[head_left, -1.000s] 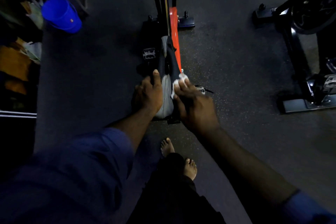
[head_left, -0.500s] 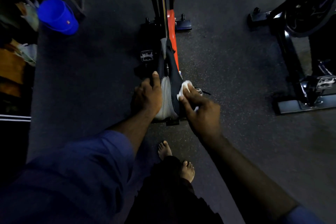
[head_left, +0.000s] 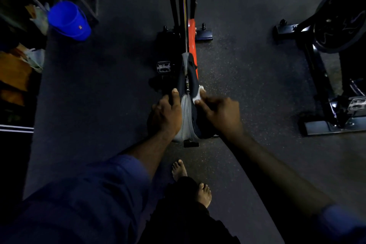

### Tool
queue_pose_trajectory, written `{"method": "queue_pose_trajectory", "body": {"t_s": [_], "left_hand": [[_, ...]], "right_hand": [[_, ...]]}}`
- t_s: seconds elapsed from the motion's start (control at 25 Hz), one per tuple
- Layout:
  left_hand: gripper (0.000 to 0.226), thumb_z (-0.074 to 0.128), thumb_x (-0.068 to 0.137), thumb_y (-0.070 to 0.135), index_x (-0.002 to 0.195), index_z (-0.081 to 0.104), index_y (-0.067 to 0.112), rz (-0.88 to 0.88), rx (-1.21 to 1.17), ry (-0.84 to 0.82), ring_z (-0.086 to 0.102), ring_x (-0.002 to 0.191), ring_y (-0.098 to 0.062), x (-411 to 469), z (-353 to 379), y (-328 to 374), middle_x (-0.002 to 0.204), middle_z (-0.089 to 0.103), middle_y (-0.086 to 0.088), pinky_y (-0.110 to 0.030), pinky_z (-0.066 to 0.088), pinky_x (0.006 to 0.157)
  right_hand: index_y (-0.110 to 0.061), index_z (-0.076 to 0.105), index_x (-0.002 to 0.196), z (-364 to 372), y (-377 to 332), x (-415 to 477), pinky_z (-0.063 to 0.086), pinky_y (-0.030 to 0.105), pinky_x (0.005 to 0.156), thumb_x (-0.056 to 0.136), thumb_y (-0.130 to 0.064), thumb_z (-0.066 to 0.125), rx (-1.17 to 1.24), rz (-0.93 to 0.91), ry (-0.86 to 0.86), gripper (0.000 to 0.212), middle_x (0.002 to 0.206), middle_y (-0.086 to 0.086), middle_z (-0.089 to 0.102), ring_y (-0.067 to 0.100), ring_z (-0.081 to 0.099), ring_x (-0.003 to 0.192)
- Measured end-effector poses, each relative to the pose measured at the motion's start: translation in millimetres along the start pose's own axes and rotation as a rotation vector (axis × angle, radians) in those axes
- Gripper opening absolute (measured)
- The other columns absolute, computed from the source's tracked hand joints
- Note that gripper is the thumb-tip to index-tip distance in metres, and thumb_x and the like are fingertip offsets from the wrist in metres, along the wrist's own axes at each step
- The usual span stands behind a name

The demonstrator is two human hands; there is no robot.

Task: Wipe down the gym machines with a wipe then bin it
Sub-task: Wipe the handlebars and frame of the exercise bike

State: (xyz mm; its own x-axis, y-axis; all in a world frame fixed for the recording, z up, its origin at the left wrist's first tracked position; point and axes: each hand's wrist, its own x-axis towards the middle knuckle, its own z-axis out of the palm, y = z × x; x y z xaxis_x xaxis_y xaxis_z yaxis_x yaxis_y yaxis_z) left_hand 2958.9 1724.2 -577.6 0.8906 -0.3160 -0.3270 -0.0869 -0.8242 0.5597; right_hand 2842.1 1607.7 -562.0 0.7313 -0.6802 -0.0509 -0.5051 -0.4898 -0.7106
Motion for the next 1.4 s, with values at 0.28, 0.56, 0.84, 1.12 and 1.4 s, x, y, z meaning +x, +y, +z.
{"method": "queue_pose_trajectory", "body": {"t_s": [0.28, 0.56, 0.84, 1.12, 1.4], "left_hand": [[0.065, 0.021, 0.103, 0.070, 0.112, 0.070, 0.028, 0.002, -0.010, -0.011, 0.065, 0.107, -0.035, -1, -2, -2, 0.113, 0.072, -0.009, -0.045, 0.052, 0.090], [0.068, 0.018, 0.099, 0.075, 0.101, 0.067, 0.027, -0.033, -0.061, -0.034, 0.066, 0.094, -0.029, 0, 1, -1, 0.098, 0.071, -0.005, -0.044, 0.054, 0.087], [0.073, 0.015, 0.094, 0.079, 0.098, 0.066, 0.028, -0.048, -0.071, -0.019, 0.065, 0.096, -0.032, -1, 0, 2, 0.099, 0.071, -0.007, -0.046, 0.054, 0.090], [0.069, 0.017, 0.097, 0.078, 0.095, 0.065, 0.028, -0.047, -0.095, -0.022, 0.065, 0.093, -0.030, 0, 2, -2, 0.094, 0.071, -0.006, -0.042, 0.052, 0.086], [0.052, 0.033, 0.110, 0.053, 0.107, 0.071, 0.017, -0.019, -0.254, -0.022, 0.064, 0.103, -0.024, -6, -3, 1, 0.107, 0.073, -0.005, -0.028, 0.036, 0.081]], "right_hand": [[-0.021, 0.075, 0.126, 15, -18, 41, 0.044, 0.010, 0.071, 0.097, -0.037, 0.071, 0.074, -0.005, 0.073, 0.033, 0.113, 0.008, 0.075, 0.015, 0.074, 0.098], [-0.024, 0.071, 0.132, 18, -23, 64, 0.042, 0.013, 0.076, 0.101, -0.025, 0.066, 0.111, 0.038, 0.040, 0.032, 0.114, 0.013, 0.074, 0.005, 0.068, 0.099], [-0.030, 0.060, 0.143, 12, -22, 75, 0.038, 0.015, 0.069, 0.106, -0.025, 0.058, 0.073, 0.002, 0.002, 0.038, 0.094, -0.018, 0.055, -0.006, 0.054, 0.085], [-0.016, 0.065, 0.140, 16, -26, 100, 0.040, 0.023, 0.071, 0.105, -0.016, 0.054, -0.014, -0.031, 0.017, 0.037, 0.095, 0.021, 0.073, 0.011, 0.071, 0.089], [-0.012, 0.042, 0.157, 21, -20, 60, 0.041, 0.022, 0.114, 0.088, -0.004, 0.072, -0.137, -0.345, -0.104, 0.076, 0.166, 0.007, 0.032, 0.022, 0.035, 0.151]]}}
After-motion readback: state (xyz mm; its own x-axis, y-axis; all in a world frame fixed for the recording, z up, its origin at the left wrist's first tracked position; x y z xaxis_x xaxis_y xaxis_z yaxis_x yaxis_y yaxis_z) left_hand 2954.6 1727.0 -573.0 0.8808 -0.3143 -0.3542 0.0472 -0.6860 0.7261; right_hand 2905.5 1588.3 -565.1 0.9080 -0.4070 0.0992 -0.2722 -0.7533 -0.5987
